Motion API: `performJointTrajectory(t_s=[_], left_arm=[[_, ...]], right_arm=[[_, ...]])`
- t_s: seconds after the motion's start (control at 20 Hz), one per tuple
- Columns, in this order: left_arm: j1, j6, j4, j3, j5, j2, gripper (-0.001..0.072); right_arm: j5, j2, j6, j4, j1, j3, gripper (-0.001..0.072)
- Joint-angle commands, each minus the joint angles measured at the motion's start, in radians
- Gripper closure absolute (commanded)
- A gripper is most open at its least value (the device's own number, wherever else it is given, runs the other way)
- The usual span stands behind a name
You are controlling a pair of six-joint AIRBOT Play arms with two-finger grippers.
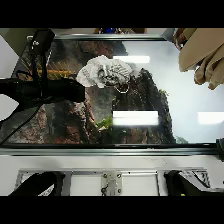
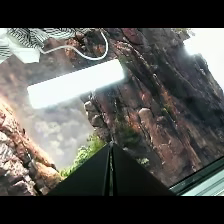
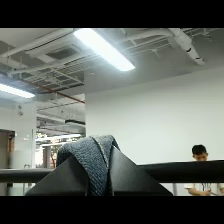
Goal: Fold the clothes and pants, and hang the long-sleeved shirts on hangers.
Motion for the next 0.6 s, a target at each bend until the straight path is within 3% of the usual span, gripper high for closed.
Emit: performJointTrajectory(t_s=[0.0, 0.2, 0.45, 0.55], left_arm=[[0.000, 0.000, 0.002, 0.001, 0.010, 0.000, 0.0687], [0.000, 0.001, 0.002, 0.001, 0.011, 0.000, 0.0687], [0.000, 0.013, 0.002, 0.001, 0.010, 0.000, 0.0687], [0.000, 0.018, 0.002, 0.001, 0.010, 0.000, 0.0687]], right_arm=[[0.077, 0.053, 0.116, -0.135, 0.000, -0.093, 0.0684], [0.224, 0.109, 0.214, -0.251, 0.000, -0.179, 0.0683], [0.570, 0.126, 0.293, -0.362, 0.000, -0.192, 0.0680], [0.671, 0.126, 0.335, -0.431, -0.001, -0.192, 0.0642]])
